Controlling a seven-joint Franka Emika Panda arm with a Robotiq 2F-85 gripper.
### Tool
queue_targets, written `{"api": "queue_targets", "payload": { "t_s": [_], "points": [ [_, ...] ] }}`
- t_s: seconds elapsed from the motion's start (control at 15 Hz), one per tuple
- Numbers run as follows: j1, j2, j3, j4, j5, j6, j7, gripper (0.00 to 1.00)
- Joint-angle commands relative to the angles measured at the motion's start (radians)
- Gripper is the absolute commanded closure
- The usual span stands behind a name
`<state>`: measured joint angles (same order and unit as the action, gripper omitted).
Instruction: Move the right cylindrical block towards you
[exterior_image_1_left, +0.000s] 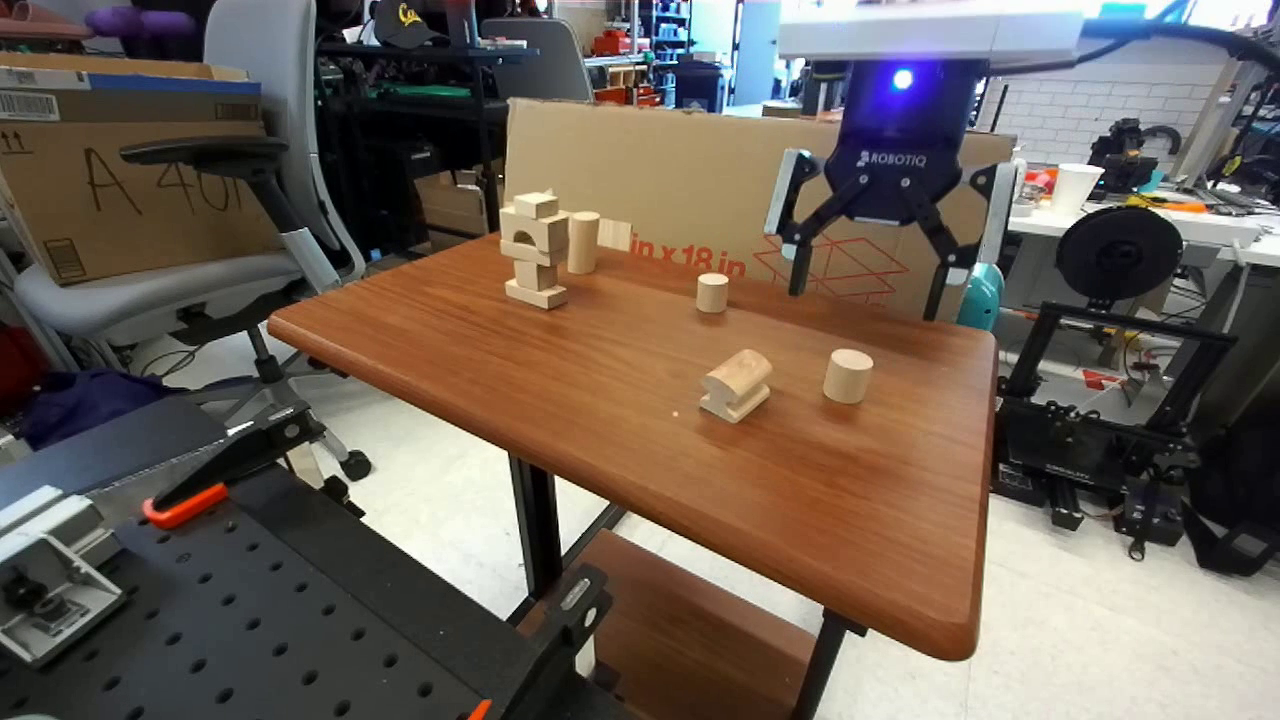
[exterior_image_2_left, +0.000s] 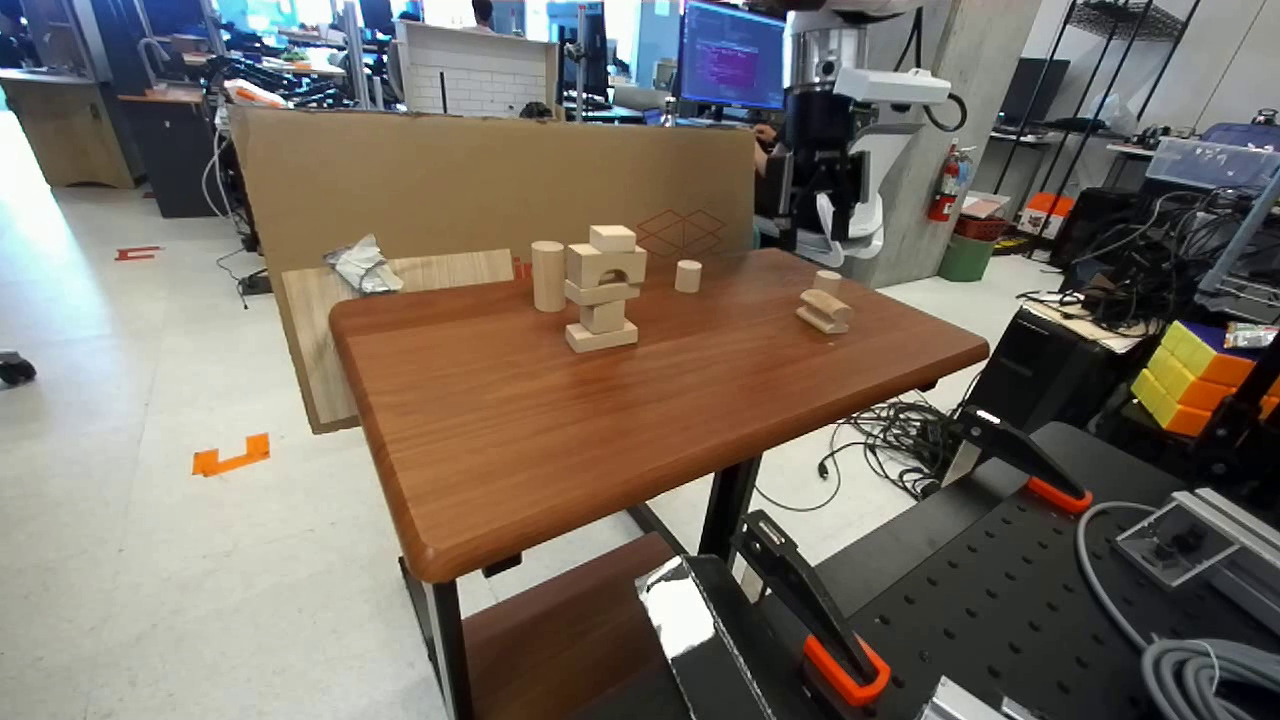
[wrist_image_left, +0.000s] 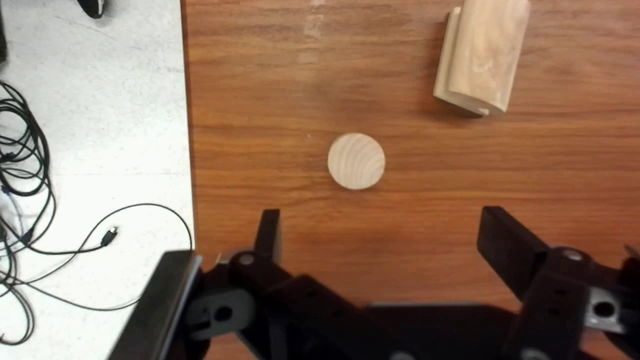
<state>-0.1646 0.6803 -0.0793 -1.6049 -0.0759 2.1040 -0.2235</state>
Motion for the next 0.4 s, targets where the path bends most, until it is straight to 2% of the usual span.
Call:
{"api": "queue_targets", "payload": {
  "t_s": [0.0,0.2,0.33],
  "points": [
    [-0.016,-0.066,0.016,0.013,0.011,-0.074,-0.038,0.0],
    [-0.04,-0.039,0.024,0.088,-0.008,-0.256,-0.175,0.0],
    [-0.052,-0.007,0.011,0.105,-0.049,-0.313,-0.256,0.0]
  ]
}}
